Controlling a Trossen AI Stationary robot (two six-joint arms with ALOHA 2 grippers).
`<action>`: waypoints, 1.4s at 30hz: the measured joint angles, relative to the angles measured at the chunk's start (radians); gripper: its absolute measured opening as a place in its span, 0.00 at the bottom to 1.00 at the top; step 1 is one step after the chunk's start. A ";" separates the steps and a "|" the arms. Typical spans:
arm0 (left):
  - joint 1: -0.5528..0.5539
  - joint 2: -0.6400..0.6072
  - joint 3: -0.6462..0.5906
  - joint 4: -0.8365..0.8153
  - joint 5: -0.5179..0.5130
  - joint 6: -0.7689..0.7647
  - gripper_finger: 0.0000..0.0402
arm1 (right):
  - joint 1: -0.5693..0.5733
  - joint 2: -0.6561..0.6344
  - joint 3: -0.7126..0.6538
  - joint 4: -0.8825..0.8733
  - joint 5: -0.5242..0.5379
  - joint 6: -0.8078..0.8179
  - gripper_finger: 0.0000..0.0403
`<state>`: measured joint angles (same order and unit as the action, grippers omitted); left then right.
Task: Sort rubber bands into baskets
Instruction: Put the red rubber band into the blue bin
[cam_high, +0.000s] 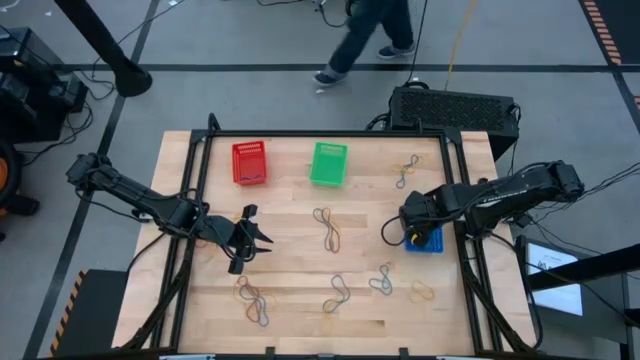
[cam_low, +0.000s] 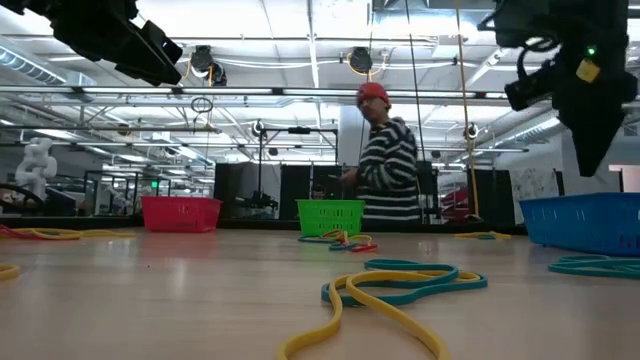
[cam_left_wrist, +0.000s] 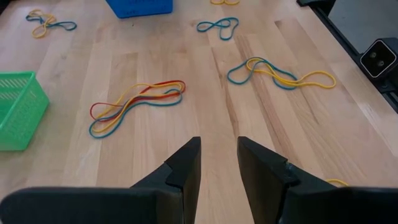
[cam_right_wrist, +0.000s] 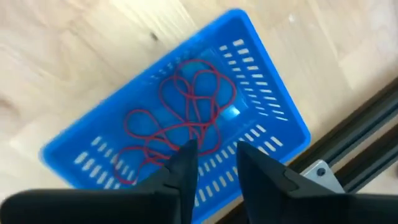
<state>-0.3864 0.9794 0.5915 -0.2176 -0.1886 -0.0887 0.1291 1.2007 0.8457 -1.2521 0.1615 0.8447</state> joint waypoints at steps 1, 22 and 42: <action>0.000 0.000 0.000 0.000 0.000 -0.002 0.28 | 0.000 0.000 0.019 0.006 -0.001 0.012 0.26; 0.000 0.000 0.000 0.054 0.039 0.000 0.28 | 0.158 0.187 0.102 1.191 -0.006 -0.534 0.25; -0.246 0.177 0.000 -0.011 0.162 -0.350 0.28 | 0.209 0.645 0.162 1.715 -0.019 -0.763 0.25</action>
<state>-0.6327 1.1568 0.5919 -0.2288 -0.0268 -0.4387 0.3378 1.8458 1.0075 0.4629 0.1429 0.0820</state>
